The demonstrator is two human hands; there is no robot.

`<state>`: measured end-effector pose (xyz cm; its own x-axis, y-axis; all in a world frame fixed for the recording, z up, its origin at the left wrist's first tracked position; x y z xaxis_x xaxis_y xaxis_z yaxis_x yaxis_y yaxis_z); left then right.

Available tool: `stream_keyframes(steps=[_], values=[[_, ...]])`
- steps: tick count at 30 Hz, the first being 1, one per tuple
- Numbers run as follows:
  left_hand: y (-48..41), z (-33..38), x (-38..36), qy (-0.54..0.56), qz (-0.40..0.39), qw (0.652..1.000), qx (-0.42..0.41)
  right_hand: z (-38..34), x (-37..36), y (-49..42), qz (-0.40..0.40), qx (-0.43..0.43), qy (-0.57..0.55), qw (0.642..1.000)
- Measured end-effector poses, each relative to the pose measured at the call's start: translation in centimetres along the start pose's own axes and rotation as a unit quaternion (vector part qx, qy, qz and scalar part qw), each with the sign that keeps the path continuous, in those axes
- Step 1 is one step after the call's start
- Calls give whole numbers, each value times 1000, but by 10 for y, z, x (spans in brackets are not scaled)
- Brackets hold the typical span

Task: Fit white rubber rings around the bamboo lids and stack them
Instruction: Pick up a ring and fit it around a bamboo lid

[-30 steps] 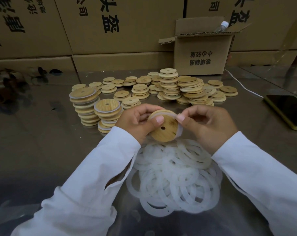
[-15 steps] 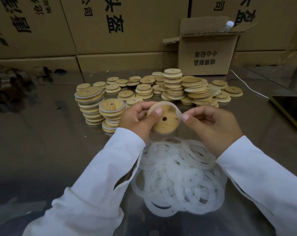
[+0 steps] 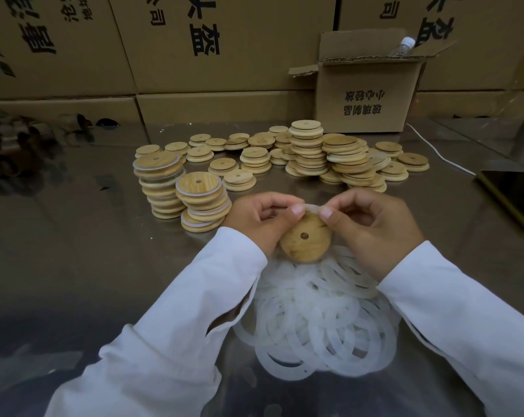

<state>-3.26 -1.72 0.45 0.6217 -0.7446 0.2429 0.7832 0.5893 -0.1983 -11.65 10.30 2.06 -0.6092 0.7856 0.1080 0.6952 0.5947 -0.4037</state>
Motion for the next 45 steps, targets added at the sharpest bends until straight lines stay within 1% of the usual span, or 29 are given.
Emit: stream_keyframes(steps=[6, 15, 21, 25, 31, 35, 38, 45], values=[[0, 3, 1, -24, -2, 999, -27, 4, 4, -2, 25, -16, 6, 1000], [0, 0, 4, -20, 23, 999, -17, 2, 2, -2, -10, -28, -26, 999], [0, 1, 4, -22, 35, 999, -23, 2, 3, -2, -16, -43, 12, 999], [1, 4, 5, -28, 40, 998, -35, 0, 4, 0, -10, -27, 58, 998], [2, 9, 6, -49, 60, 996, -50, 0, 1, 0, -18, -24, 60, 998], [3, 11, 7, -101, 74, 990, -71, 1, 1, 1, -16, -19, 70, 997], [4, 12, 7, -119, 79, 987, -79, 3, 0, 0, -13, -30, 55, 998], [2, 10, 6, -87, 57, 993, -62, 4, 0, 0, -22, -40, 20, 999]])
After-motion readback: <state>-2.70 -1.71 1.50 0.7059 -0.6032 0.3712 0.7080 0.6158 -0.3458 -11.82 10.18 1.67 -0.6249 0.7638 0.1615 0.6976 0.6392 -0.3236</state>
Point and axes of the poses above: each hand's wrist, its own y-axis away from the middle knuckle, its own x-axis out of the back of the hand, z = x × y, the point moved 5 cm from there along -y, towards the middle knuckle, and after that the axes turned 11 degrees about -y, right-handed, at the moved point
